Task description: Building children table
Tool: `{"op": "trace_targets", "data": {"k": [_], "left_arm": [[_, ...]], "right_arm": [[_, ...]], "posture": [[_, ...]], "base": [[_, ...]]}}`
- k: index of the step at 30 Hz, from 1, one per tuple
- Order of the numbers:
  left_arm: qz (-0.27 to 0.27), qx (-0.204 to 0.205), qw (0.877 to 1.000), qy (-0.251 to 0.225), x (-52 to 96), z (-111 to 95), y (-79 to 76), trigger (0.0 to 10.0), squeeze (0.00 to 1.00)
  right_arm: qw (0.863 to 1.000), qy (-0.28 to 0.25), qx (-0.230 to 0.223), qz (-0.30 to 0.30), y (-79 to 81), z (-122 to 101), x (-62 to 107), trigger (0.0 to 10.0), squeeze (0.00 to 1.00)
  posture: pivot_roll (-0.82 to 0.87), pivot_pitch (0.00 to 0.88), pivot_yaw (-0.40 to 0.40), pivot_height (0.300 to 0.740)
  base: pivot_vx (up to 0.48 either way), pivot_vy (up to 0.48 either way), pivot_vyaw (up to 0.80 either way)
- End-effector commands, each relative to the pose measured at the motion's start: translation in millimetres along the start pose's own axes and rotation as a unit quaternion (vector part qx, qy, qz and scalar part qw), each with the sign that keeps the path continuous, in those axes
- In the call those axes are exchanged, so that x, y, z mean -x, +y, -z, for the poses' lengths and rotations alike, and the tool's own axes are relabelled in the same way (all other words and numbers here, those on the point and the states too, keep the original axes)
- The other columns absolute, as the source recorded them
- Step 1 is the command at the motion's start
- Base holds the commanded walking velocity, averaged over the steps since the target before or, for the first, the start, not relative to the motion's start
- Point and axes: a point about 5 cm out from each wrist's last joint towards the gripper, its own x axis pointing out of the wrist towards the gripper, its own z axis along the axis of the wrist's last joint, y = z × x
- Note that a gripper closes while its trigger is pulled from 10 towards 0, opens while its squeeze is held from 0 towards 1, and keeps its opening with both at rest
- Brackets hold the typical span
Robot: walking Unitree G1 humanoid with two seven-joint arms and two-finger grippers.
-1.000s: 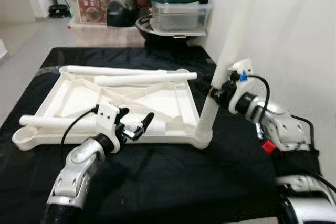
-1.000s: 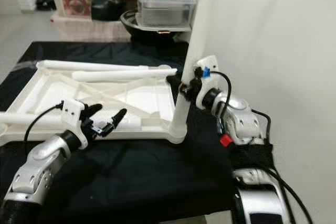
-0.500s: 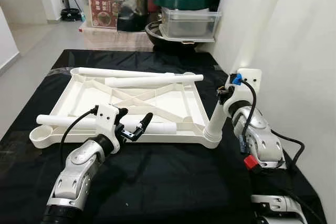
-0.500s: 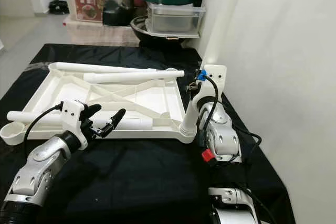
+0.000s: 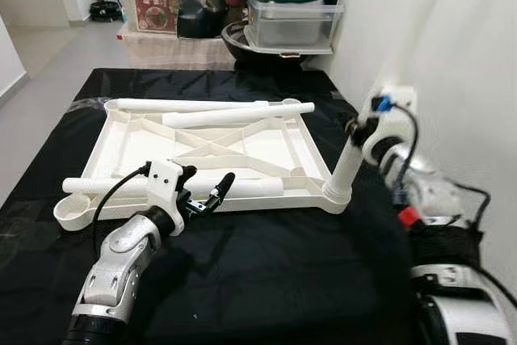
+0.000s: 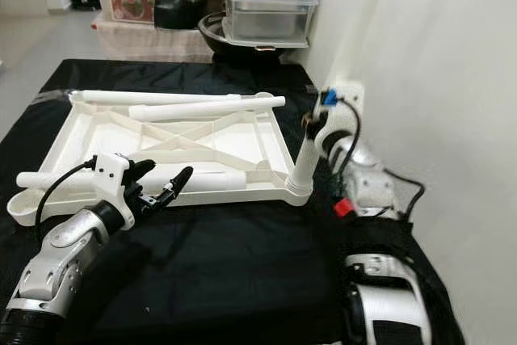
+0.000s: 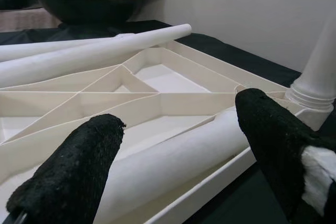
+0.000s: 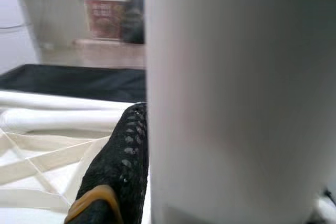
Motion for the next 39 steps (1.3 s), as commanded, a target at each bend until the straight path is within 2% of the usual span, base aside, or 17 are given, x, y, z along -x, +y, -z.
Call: {"op": "trace_targets", "data": {"k": [1, 2, 3, 7, 8, 9, 10, 15, 18, 21, 23, 27, 30, 33, 34, 35, 39], "left_arm": [[0.003, 0.000, 1.000, 0.004, -0.9, 2.3, -1.2, 10.0, 0.00], [0.003, 0.000, 1.000, 0.004, -0.9, 2.3, -1.2, 10.0, 0.00], [0.005, -0.001, 1.000, 0.003, -2.2, 2.2, -2.0, 10.0, 0.00], [0.004, -0.001, 1.000, 0.002, -2.6, 2.1, -1.9, 10.0, 0.00], [0.004, 0.000, 1.000, 0.002, -2.6, 2.0, -1.7, 10.0, 0.00], [0.004, 0.000, 1.000, 0.002, -2.6, 2.0, -1.7, 10.0, 0.00], [0.004, -0.001, 1.000, 0.002, -2.4, 2.1, -1.8, 10.0, 0.00], [0.004, -0.002, 1.000, 0.003, -1.2, 2.2, -1.0, 10.0, 0.00], [0.003, -0.004, 1.000, 0.004, -0.5, 2.3, 0.5, 10.0, 0.00], [0.003, -0.004, 1.000, 0.004, -0.5, 2.5, 0.5, 10.0, 0.00], [0.005, -0.004, 1.000, 0.002, -2.5, 1.8, -1.6, 10.0, 0.00], [0.006, -0.004, 1.000, 0.001, -3.6, 1.5, -2.7, 10.0, 0.00], [0.006, -0.008, 1.000, 0.000, -3.5, 0.6, 0.3, 10.0, 0.00], [0.006, -0.008, 1.000, 0.000, -3.5, 0.6, 0.3, 10.0, 0.00], [0.006, -0.008, 1.000, 0.000, -3.5, 0.6, 0.3, 10.0, 0.00], [0.006, -0.008, 1.000, 0.001, -3.1, 1.7, -0.5, 10.0, 0.00], [0.007, -0.006, 1.000, 0.002, -2.9, 3.1, -1.9, 10.0, 0.00]], "right_arm": [[0.994, -0.015, 0.022, -0.106, 12.9, -9.0, 5.2, 10.0, 0.00], [0.994, -0.015, 0.022, -0.106, 12.9, -9.0, 5.2, 10.0, 0.00], [0.974, 0.008, 0.047, -0.222, 20.4, -10.0, 19.6, 10.0, 0.00], [0.966, 0.014, 0.052, -0.253, 24.9, -10.3, 22.6, 9.4, 0.00], [0.966, 0.012, 0.052, -0.253, 25.6, -10.6, 21.9, 4.3, 0.00], [0.966, 0.012, 0.052, -0.253, 25.6, -10.6, 21.9, 4.3, 0.00], [0.962, 0.013, 0.048, -0.269, 30.0, -8.9, 22.4, 0.0, 0.00], [0.966, 0.032, 0.039, -0.254, 32.4, 2.2, 18.7, 0.0, 0.00], [0.995, 0.049, 0.026, -0.082, 13.2, 13.2, -0.2, 0.0, 0.00], [0.998, 0.047, 0.022, -0.020, 6.2, 15.1, -4.7, 0.0, 0.00], [0.983, 0.037, -0.011, 0.181, -19.0, 19.4, -1.4, 0.0, 0.00], [0.970, 0.043, -0.018, 0.237, -27.0, 22.4, 5.6, 0.0, 0.00], [0.975, 0.064, -0.005, 0.214, -3.5, 36.5, 7.2, 0.0, 0.00], [0.975, 0.064, -0.005, 0.214, -3.5, 36.5, 7.2, 0.0, 0.00], [0.977, 0.070, -0.003, 0.201, 2.4, 37.8, 5.1, 6.8, 0.00], [0.984, 0.054, -0.016, 0.171, 8.1, 32.6, 1.0, 10.0, 1.00], [0.991, 0.028, -0.033, 0.128, 13.3, 21.5, -6.0, 10.0, 1.00]], "posture": [[0.00, 0.000, -0.097, 0.740], [0.00, 0.000, -0.097, 0.740], [0.00, 0.000, -0.100, 0.740], [0.00, 0.000, -0.102, 0.740], [0.00, 0.000, -0.102, 0.740], [0.00, 0.000, -0.102, 0.740], [0.01, 0.000, -0.102, 0.740], [0.01, 0.000, -0.099, 0.740], [0.01, 0.000, -0.098, 0.740], [0.01, 0.000, -0.098, 0.740], [0.01, 0.000, -0.096, 0.740], [0.01, 0.000, -0.096, 0.740], [0.01, 0.000, -0.097, 0.740], [0.01, 0.000, -0.097, 0.740], [0.01, 0.000, -0.097, 0.740], [0.01, 0.000, -0.094, 0.740], [0.00, 0.000, -0.097, 0.740]], "base": [[0.000, 0.000, 0.00], [0.000, 0.000, 0.00], [0.000, 0.000, 0.00], [0.000, 0.000, 0.00], [0.000, 0.000, 0.00], [0.000, 0.000, 0.00], [0.000, 0.000, 0.00], [0.000, 0.000, 0.00], [0.000, 0.000, 0.00], [0.000, 0.000, 0.00], [0.000, 0.000, 0.00], [0.000, 0.000, 0.00], [0.000, 0.000, 0.00], [0.000, 0.000, 0.00], [0.000, 0.000, 0.00], [0.000, 0.000, 0.00], [0.000, 0.000, 0.00]]}}
